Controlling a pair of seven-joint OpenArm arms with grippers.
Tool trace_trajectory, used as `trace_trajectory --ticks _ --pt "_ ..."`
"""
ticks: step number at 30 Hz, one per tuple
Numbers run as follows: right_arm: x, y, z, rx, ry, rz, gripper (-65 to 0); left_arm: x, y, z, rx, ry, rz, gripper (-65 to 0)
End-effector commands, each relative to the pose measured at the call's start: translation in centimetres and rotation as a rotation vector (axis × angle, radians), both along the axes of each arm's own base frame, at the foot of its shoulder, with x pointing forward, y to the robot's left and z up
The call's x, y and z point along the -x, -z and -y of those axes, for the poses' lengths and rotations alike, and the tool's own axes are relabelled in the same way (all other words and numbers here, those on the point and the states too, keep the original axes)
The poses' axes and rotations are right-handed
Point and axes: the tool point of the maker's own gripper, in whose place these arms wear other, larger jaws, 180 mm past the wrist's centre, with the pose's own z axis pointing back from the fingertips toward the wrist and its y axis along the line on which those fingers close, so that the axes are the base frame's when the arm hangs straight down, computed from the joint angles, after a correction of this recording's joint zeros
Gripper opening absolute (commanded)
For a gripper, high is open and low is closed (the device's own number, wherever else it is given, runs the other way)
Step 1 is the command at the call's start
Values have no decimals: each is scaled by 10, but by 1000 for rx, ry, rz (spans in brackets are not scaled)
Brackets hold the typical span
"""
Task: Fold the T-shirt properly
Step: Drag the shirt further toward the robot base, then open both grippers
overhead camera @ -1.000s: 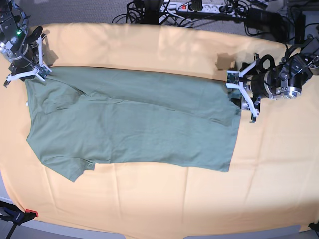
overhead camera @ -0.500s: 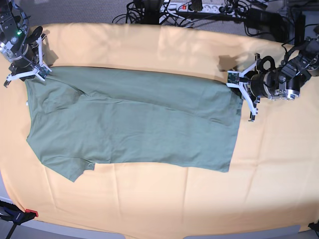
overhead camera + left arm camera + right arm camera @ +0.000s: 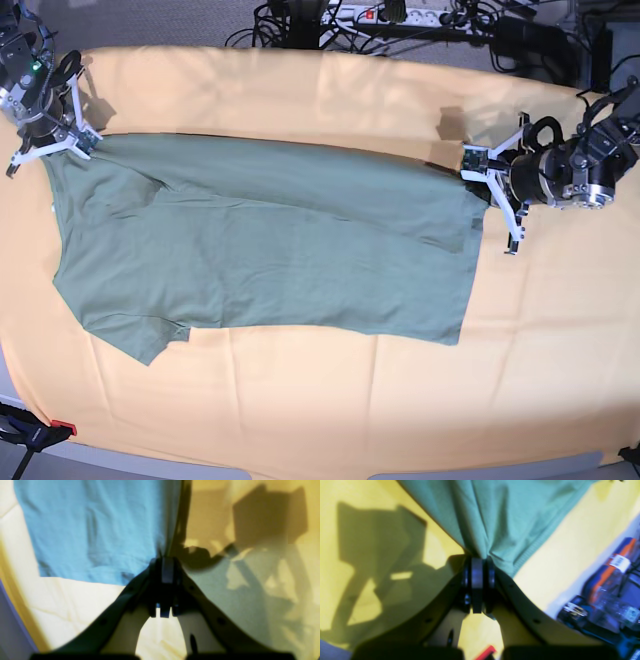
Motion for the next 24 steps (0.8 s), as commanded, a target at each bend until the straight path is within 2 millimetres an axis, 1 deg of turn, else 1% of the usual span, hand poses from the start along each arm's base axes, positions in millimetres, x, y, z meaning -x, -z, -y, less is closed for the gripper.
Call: trace_trajectory --ticks 1,4,6,8,13,17,20,24 --pt "-10 -16 6 48 -18 34 -650 -7 -15 -3 4 1 33 -650" --pt "-10 -24 -1 52 -43 23 -650 6 -19 -1 3 35 -8 -650" --pt "-5 -23 -9 15 -56 -23 -650 12 -21 0 16 37 -37 -650" --pt "0 -21 -12 7 -59 -58 -650 13 -22 -3 15 29 -45 -650" --pt "5 -20 -8 28 -46 -87 -650 19 -26 -9 29 5 -78 -650" --pt "22 -13 -7 14 -39 -196 -650 27 -34 -13 22 9 -89 -650" --pt "30 -13 -4 11 -19 -249 -650 35 -41 -10 41 12 -110 -650" --pt "37 -14 -5 1 0 -293 -650 45 -47 -5 67 17 -140 -650"
